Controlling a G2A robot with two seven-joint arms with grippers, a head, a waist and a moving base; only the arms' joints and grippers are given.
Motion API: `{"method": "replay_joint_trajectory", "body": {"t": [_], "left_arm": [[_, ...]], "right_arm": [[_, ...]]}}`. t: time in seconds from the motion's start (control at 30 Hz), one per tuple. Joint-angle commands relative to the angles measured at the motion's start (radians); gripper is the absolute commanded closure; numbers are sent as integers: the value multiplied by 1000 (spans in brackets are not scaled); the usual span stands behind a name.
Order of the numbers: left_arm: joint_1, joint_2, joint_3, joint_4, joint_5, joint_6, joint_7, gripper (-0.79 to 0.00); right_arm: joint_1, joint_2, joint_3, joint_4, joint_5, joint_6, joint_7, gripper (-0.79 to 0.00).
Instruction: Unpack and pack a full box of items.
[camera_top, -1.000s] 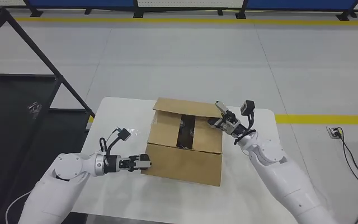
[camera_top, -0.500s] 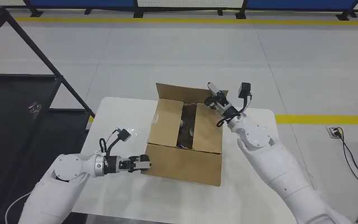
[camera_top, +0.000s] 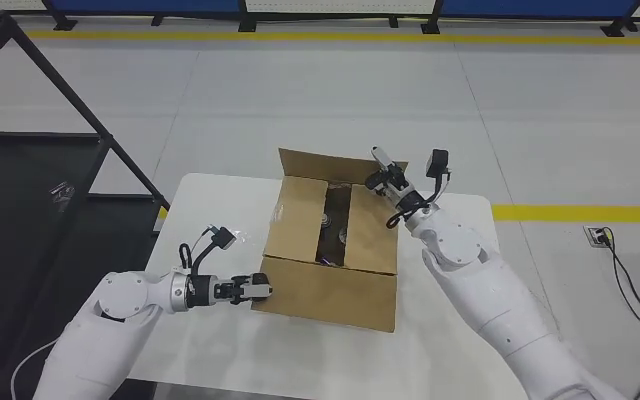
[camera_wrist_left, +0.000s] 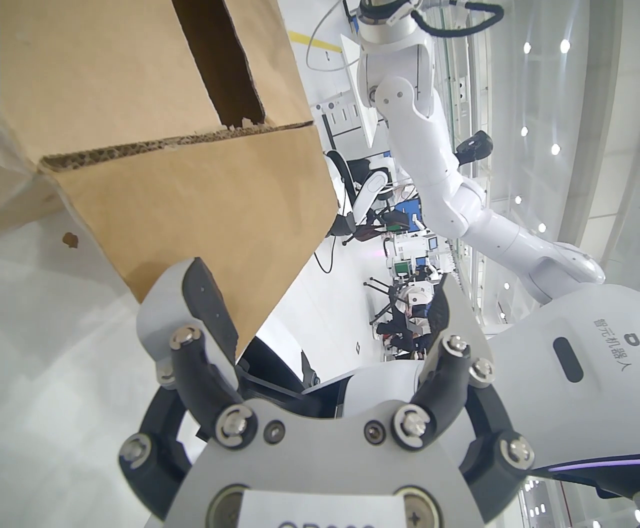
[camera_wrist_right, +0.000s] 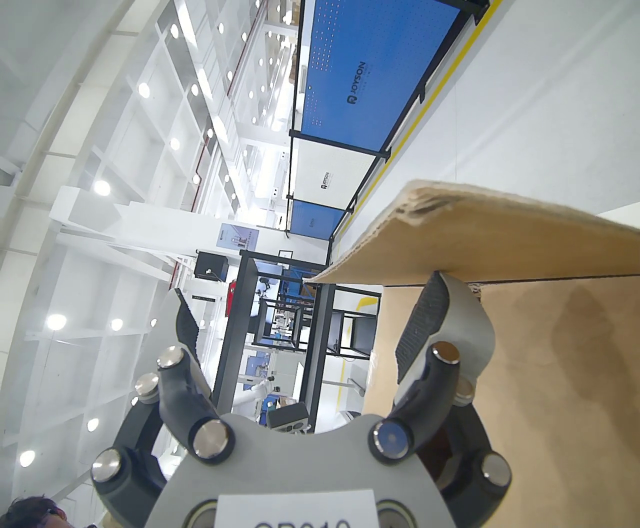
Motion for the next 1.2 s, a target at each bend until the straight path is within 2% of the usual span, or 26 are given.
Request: {"method": "replay_joint_trajectory", "body": {"t": [0.0, 0.2, 0.37, 0.63, 1.0, 1.17], "left_arm": [[-3, -1, 6, -4, 6, 2, 0, -785], [3, -3, 9, -12, 14, 0, 8, -785], [25, 1, -7, -18, 9, -10, 21, -785], [55, 7, -34, -30, 4, -14, 31, -785], [59, 8, -40, -49, 16, -13, 37, -785], [76, 16, -109, -40, -45, -36, 102, -785]], "right_arm": [[25, -17, -10, 24, 9, 7, -30, -785], [146, -91, -71, 192, 1, 31, -141, -785], [233, -161, -114, 381, 25, 49, -156, -785], [290, -251, -147, 605, 24, 55, -200, -785], [295, -300, -129, 716, 5, -26, -215, -785], [294, -308, -115, 730, -9, -64, -219, -785]]}}
